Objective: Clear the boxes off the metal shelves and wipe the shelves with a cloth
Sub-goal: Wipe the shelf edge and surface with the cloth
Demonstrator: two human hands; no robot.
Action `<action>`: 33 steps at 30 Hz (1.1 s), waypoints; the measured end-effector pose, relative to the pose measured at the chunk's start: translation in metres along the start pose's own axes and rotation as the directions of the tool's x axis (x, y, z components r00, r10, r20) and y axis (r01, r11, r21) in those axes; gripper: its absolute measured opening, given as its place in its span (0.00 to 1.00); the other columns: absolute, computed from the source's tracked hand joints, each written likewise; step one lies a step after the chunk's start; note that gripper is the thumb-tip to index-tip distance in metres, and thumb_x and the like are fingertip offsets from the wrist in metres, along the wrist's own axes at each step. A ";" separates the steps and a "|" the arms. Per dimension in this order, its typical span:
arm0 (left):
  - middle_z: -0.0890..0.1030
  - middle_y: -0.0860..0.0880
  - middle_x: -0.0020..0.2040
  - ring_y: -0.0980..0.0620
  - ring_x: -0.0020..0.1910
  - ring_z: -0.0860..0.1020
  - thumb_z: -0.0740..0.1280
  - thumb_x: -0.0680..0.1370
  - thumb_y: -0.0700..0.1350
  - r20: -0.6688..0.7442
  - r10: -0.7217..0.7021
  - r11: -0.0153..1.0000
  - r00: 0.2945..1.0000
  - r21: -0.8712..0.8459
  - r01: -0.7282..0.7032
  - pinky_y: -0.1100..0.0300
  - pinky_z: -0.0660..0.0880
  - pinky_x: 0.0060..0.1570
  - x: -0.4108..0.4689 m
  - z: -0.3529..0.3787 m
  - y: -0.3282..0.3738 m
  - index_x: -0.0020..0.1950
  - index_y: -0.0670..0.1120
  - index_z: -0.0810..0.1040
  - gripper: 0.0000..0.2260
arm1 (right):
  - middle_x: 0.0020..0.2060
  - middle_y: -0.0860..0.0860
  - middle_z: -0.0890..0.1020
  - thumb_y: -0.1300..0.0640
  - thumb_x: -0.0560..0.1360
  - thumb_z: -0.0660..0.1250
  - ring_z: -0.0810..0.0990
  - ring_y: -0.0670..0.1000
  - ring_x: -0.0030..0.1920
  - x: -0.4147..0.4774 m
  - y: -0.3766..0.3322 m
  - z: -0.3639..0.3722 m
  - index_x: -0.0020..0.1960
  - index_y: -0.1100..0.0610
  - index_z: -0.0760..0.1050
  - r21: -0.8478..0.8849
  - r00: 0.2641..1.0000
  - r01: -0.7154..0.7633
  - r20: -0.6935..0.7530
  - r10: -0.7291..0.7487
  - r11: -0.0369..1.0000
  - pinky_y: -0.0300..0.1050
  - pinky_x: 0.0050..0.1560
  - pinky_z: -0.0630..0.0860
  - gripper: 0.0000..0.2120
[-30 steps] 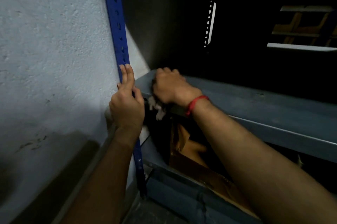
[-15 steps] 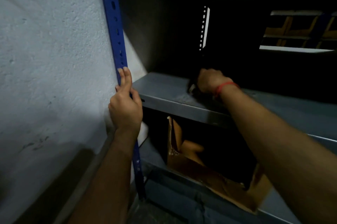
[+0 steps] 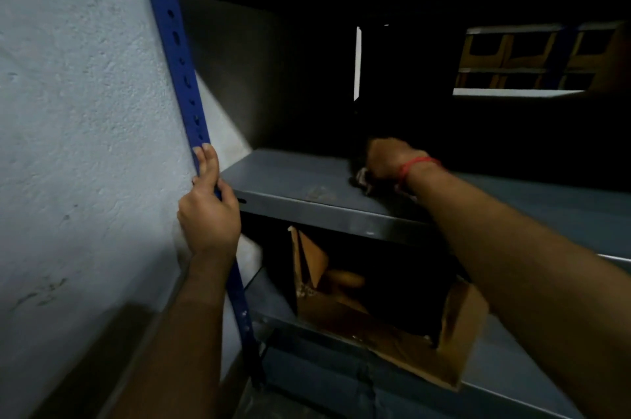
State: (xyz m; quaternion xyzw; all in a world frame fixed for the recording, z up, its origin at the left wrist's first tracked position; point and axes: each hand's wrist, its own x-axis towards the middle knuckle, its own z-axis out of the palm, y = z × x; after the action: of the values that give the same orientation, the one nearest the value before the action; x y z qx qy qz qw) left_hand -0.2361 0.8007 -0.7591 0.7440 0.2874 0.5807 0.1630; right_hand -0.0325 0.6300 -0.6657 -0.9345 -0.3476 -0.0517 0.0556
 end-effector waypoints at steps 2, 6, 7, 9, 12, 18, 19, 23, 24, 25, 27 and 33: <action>0.71 0.44 0.74 0.34 0.61 0.78 0.62 0.81 0.38 0.009 -0.017 1.000 1.000 0.007 0.017 0.46 0.74 0.63 -0.001 0.002 0.003 0.78 0.50 0.66 0.25 | 0.67 0.63 0.74 0.56 0.80 0.61 0.74 0.65 0.67 -0.017 0.023 0.004 0.68 0.63 0.72 -0.024 0.998 -0.061 -0.029 0.060 0.998 0.54 0.65 0.71 0.19; 0.62 0.43 0.80 0.35 0.71 0.70 0.62 0.81 0.40 0.056 -0.092 0.994 0.994 0.071 0.088 0.46 0.68 0.69 -0.002 0.005 0.017 0.81 0.44 0.60 0.28 | 0.66 0.62 0.72 0.47 0.76 0.54 0.71 0.64 0.66 -0.042 -0.019 0.025 0.68 0.62 0.70 -0.052 0.993 0.109 -0.049 -0.112 0.993 0.54 0.65 0.69 0.26; 0.59 0.41 0.80 0.36 0.76 0.63 0.62 0.81 0.42 0.071 -0.076 0.993 0.995 0.092 0.070 0.44 0.64 0.73 -0.003 0.006 0.026 0.81 0.42 0.58 0.29 | 0.65 0.62 0.73 0.47 0.77 0.53 0.71 0.64 0.65 -0.046 -0.038 0.029 0.66 0.61 0.71 -0.033 0.977 0.195 -0.077 -0.197 0.980 0.55 0.65 0.69 0.25; 0.55 0.41 0.81 0.42 0.81 0.51 0.61 0.82 0.45 0.083 0.024 0.998 0.996 0.062 -0.029 0.45 0.56 0.78 -0.011 0.011 0.047 0.81 0.42 0.57 0.28 | 0.63 0.61 0.74 0.48 0.80 0.55 0.71 0.63 0.64 -0.051 -0.073 0.032 0.64 0.61 0.71 0.076 0.930 0.352 -0.146 -0.338 0.933 0.56 0.67 0.69 0.20; 0.69 0.46 0.75 0.50 0.76 0.64 0.57 0.85 0.44 0.190 0.135 0.979 0.972 -0.178 -0.101 0.60 0.61 0.73 -0.028 0.022 0.063 0.76 0.46 0.67 0.19 | 0.63 0.61 0.74 0.48 0.83 0.55 0.72 0.63 0.64 -0.039 -0.090 0.024 0.65 0.60 0.70 0.163 0.900 0.430 -0.157 -0.407 0.888 0.55 0.66 0.69 0.19; 0.83 0.46 0.54 0.47 0.60 0.78 0.57 0.84 0.50 0.314 0.345 0.936 0.885 -0.191 -0.297 0.48 0.71 0.62 -0.032 0.030 0.036 0.57 0.41 0.82 0.18 | 0.67 0.62 0.75 0.56 0.80 0.61 0.75 0.63 0.66 -0.003 0.021 0.009 0.67 0.60 0.72 0.077 1.000 0.025 -0.014 -0.024 0.997 0.54 0.64 0.72 0.18; 0.83 0.46 0.53 0.47 0.58 0.79 0.57 0.84 0.50 0.308 0.335 0.939 0.891 -0.191 -0.287 0.48 0.72 0.61 -0.031 0.030 0.037 0.56 0.41 0.82 0.18 | 0.68 0.62 0.74 0.56 0.80 0.60 0.73 0.64 0.67 -0.013 0.039 0.006 0.68 0.61 0.71 0.066 0.999 -0.034 -0.010 0.035 0.997 0.55 0.66 0.71 0.18; 0.81 0.47 0.47 0.49 0.48 0.76 0.58 0.82 0.48 0.222 0.304 0.948 0.927 -0.163 -0.272 0.53 0.70 0.53 -0.035 0.038 0.042 0.50 0.42 0.81 0.14 | 0.67 0.61 0.71 0.54 0.80 0.59 0.69 0.65 0.67 -0.084 0.036 0.005 0.68 0.62 0.67 0.027 0.997 -0.046 -0.059 0.047 0.999 0.55 0.68 0.67 0.19; 0.80 0.47 0.46 0.52 0.46 0.74 0.59 0.82 0.47 0.205 0.281 0.956 0.938 -0.150 -0.253 0.55 0.68 0.52 -0.036 0.040 0.044 0.48 0.42 0.80 0.13 | 0.67 0.60 0.71 0.54 0.80 0.58 0.69 0.64 0.67 -0.097 0.019 0.008 0.68 0.62 0.67 0.037 0.996 0.006 -0.092 -0.003 0.999 0.54 0.68 0.67 0.19; 0.79 0.47 0.45 0.55 0.44 0.70 0.59 0.81 0.48 0.198 0.258 0.962 0.946 -0.140 -0.233 0.57 0.66 0.51 -0.038 0.041 0.047 0.47 0.43 0.78 0.12 | 0.67 0.59 0.70 0.55 0.80 0.58 0.68 0.63 0.68 -0.106 0.002 0.010 0.68 0.61 0.67 0.052 0.992 0.057 -0.114 -0.051 0.997 0.53 0.68 0.66 0.18; 0.78 0.48 0.44 0.58 0.44 0.66 0.60 0.80 0.48 0.201 0.234 0.969 0.951 -0.128 -0.212 0.56 0.66 0.50 -0.040 0.042 0.052 0.46 0.44 0.77 0.10 | 0.68 0.57 0.70 0.56 0.80 0.58 0.67 0.62 0.68 -0.105 -0.029 0.013 0.67 0.59 0.67 0.084 0.979 0.155 -0.146 -0.142 0.984 0.55 0.67 0.67 0.17; 0.77 0.48 0.45 0.50 0.46 0.74 0.61 0.79 0.47 0.273 0.197 0.980 0.942 -0.079 -0.182 0.51 0.72 0.49 -0.035 0.037 0.052 0.47 0.45 0.77 0.08 | 0.67 0.61 0.73 0.57 0.81 0.59 0.72 0.63 0.67 -0.027 0.006 0.006 0.68 0.61 0.71 0.139 0.995 0.105 -0.016 -0.103 0.985 0.54 0.66 0.70 0.17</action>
State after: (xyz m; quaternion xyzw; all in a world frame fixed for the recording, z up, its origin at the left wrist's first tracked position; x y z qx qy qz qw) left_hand -0.1937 0.7416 -0.7665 0.8383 0.1733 0.4901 0.1647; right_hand -0.0486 0.6082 -0.6754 -0.9087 -0.3984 -0.0343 0.1198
